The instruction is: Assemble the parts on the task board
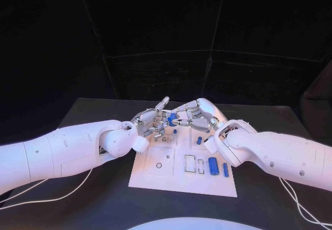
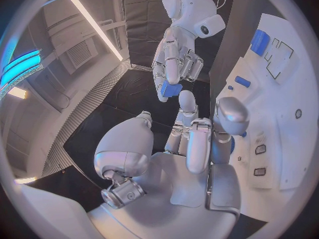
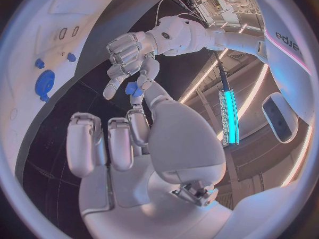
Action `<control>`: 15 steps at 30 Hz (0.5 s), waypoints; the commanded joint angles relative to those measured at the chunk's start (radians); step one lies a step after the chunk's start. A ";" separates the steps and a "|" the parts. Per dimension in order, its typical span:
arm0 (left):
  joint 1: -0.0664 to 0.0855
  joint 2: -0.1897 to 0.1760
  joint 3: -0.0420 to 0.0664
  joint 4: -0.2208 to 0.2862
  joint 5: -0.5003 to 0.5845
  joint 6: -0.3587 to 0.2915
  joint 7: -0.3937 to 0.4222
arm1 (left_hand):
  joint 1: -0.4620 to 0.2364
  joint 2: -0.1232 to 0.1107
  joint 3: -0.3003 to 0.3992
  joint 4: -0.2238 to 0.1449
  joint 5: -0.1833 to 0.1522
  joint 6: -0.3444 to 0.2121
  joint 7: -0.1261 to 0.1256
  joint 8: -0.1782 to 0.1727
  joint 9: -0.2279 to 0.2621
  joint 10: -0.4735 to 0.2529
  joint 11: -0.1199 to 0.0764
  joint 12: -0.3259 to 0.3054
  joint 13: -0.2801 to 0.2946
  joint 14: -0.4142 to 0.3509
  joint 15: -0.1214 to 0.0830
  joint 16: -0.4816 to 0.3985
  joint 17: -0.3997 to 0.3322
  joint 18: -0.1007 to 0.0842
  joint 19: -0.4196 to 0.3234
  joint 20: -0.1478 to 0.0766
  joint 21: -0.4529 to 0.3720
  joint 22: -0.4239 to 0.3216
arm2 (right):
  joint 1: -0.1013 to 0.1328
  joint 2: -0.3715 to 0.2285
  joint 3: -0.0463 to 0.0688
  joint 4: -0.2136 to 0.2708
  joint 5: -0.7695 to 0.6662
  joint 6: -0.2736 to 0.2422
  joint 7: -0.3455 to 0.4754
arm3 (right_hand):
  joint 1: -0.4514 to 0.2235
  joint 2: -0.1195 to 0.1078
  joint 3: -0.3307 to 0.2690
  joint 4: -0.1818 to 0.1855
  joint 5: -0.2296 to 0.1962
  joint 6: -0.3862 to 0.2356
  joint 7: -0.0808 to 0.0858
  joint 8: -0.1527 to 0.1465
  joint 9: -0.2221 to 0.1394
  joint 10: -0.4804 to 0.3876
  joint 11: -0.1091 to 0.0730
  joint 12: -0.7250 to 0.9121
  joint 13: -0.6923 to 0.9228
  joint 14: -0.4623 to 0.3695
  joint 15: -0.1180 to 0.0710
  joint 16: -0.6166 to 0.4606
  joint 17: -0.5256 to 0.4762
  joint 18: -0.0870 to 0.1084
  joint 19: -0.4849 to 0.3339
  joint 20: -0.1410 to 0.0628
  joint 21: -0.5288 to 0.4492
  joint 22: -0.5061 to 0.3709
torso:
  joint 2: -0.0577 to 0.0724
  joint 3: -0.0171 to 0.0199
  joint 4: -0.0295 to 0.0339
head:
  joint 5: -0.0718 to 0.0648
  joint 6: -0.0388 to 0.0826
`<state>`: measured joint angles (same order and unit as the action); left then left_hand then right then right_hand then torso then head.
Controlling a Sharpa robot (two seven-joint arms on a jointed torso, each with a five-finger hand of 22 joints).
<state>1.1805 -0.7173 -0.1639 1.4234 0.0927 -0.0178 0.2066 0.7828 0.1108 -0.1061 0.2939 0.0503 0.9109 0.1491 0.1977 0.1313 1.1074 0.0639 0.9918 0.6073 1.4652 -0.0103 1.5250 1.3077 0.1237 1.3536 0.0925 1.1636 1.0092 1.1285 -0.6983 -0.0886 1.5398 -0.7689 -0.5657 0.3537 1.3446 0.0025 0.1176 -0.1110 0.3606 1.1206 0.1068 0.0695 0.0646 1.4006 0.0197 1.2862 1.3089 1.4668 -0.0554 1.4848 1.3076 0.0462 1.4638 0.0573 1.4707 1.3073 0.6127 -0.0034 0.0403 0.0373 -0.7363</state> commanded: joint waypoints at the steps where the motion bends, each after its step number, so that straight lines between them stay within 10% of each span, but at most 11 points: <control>1: 0.001 0.001 0.001 0.001 -0.008 0.017 -0.001 | 0.000 0.014 -0.012 0.000 -0.004 0.016 -0.003 0.008 -0.001 0.016 -0.003 0.013 0.015 0.084 -0.003 0.005 0.192 -0.012 0.010 -0.002 0.007 0.007 | 0.002 0.004 0.001 -0.002 -0.005 0.005 0.006 | -0.008 -0.001 0.005 0.002 0.004 0.002 0.003 0.003 0.002 0.001 0.005 0.006 0.033 0.077 0.008 0.005 0.131 -0.002 0.007 0.004 0.004 0.067 | 0.000 -0.0002 -0.0016 | 0.002 -0.001; 15: 0.001 -0.002 0.001 0.002 -0.008 0.034 -0.004 | 0.017 0.061 -0.079 -0.001 -0.003 0.110 -0.039 0.049 0.012 0.066 -0.033 0.057 0.074 0.095 -0.028 0.025 0.226 -0.019 0.026 -0.024 0.046 0.055 | 0.002 0.005 0.001 -0.014 -0.009 0.012 0.003 | -0.008 -0.001 0.005 0.002 0.004 0.002 0.003 0.003 0.002 0.001 0.005 0.006 0.033 0.077 0.008 0.005 0.131 -0.002 0.007 0.004 0.004 0.067 | -0.001 0.0002 -0.0004 | 0.001 -0.007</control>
<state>1.1805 -0.7188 -0.1638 1.4236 0.0899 -0.0082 0.2062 0.7975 0.1628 -0.1817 0.2923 0.0503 1.0157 0.1091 0.2436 0.1416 1.1684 0.0307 1.0456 0.6780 1.4651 -0.0321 1.5445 1.3076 0.1237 1.3765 0.0701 1.2073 1.0608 1.1285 -0.6950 -0.0886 1.5261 -0.7730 -0.5627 0.3528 1.3446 0.0025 0.1186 -0.1099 0.3600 1.1199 0.1067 0.0656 0.0647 1.4005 0.0197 1.2861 1.3089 1.4669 -0.0554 1.4848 1.3075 0.0462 1.4637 0.0573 1.4707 1.3073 0.6120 -0.0031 0.0391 0.0387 -0.7428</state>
